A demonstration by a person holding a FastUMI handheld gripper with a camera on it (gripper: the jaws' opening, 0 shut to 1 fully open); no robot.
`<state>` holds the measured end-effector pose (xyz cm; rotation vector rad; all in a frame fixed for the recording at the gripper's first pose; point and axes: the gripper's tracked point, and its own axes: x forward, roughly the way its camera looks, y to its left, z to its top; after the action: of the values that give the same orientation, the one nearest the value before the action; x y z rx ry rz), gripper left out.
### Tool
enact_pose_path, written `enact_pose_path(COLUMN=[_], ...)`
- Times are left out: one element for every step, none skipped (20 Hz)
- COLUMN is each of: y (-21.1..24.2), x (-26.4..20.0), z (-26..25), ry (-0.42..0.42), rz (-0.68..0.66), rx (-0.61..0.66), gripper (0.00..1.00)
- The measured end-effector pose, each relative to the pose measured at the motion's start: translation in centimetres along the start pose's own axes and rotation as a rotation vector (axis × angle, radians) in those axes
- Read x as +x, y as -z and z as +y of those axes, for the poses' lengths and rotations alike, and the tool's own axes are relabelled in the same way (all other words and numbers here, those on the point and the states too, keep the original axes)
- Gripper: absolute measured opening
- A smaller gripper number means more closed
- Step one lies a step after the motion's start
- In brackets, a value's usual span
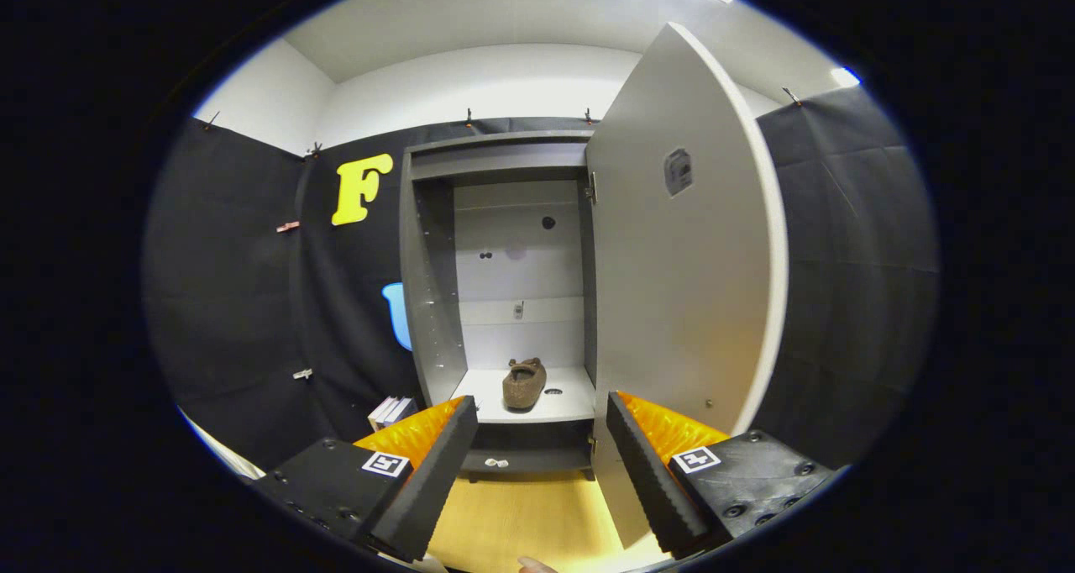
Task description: Open the shoe cabinet door, grab the shoes and put them into the shoe cabinet, then close the shoe cabinet door.
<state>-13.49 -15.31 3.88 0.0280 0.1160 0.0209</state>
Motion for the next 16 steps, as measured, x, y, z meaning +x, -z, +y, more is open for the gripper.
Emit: enact_pose_path(y=[-0.3,-0.4,-0.8,-1.1,-1.2,-1.3,-1.4,-1.3,-1.1,-1.0,-0.9,-0.9,-0.9,-0.6,0.0,0.6], x=[-0.8,-1.7,-2.7,-3.6,-4.3,-4.9,-5.4,-5.6,-5.9,-6.1,-6.1,-6.2,-6.2,-5.9,-5.5,-5.1], z=[-1.0,-1.9,-2.7,-3.6,-4.7,-5.8,-7.0,-8.0,-9.2,-10.5,-11.7,-13.0,-14.0,-15.1,-15.9,-16.6], ry=[-0.004,-0.011,-0.016,-0.022,-0.022,-0.019,-0.010,-0.002,0.008,0.021,0.030,0.037,0.046,0.051,0.052,0.052], rz=[-0.003,-0.007,-0.014,-0.022,-0.029,-0.034,-0.040,-0.044,-0.043,-0.039,-0.039,-0.041,-0.039,-0.030,-0.016,-0.003], rx=[-0.015,-0.021,-0.018,-0.011,-0.005,0.000,0.002,0.006,0.010,0.014,0.019,0.028,0.041,0.052,0.060,0.063], gripper=[0.98,0.98,0.98,0.98,0.98,0.98,0.98,0.98,0.98,0.98,0.98,0.98,0.98,0.97,0.97,0.97])
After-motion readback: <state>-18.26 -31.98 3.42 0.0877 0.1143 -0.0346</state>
